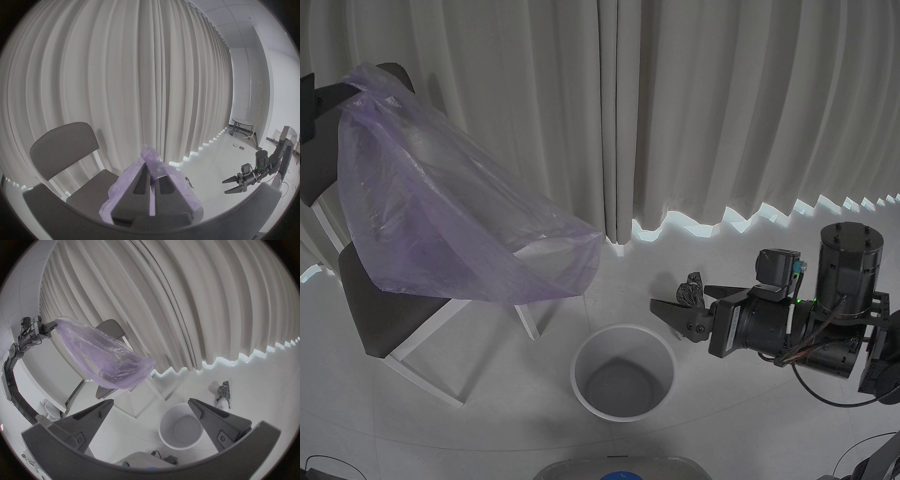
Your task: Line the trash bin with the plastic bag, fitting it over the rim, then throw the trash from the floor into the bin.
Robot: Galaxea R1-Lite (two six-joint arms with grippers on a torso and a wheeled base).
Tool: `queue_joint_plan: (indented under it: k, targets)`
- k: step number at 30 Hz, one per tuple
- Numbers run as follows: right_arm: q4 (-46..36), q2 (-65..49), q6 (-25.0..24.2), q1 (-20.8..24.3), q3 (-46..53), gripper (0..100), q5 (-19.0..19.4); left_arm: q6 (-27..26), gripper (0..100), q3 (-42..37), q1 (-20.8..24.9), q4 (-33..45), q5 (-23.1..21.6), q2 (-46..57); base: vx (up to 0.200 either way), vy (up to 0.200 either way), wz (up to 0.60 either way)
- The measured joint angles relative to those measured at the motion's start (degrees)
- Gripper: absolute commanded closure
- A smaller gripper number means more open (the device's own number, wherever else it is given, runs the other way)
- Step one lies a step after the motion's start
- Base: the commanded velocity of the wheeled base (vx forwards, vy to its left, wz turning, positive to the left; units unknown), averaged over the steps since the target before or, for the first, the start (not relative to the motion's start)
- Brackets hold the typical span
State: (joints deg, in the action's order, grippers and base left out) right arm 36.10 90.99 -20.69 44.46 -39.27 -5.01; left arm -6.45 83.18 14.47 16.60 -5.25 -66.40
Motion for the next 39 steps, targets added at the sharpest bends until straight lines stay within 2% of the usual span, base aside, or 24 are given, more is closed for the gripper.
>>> queue_joint_plan:
  k: [18, 28, 39]
  targets:
    - [0.2, 2.26, -0.2, 0.09, -0.94, 0, -0.18, -0.48, 100, -0.07, 3.19, -0.02, 1.23, 2.43, 0.0, 0.0, 0.0]
    - [0.17, 2.06, -0.22, 0.09, -0.67, 0, -0.18, -0.74, 100, -0.1, 7.05, -0.32, 2.55, 2.95, 0.0, 0.0, 0.0]
    - [0.5, 2.47, -0.22, 1.1, -1.3, 0, -0.16, -0.91, 100, -0.11, 8.98, -0.29, 2.58, 4.06, 0.0, 0.0, 0.0]
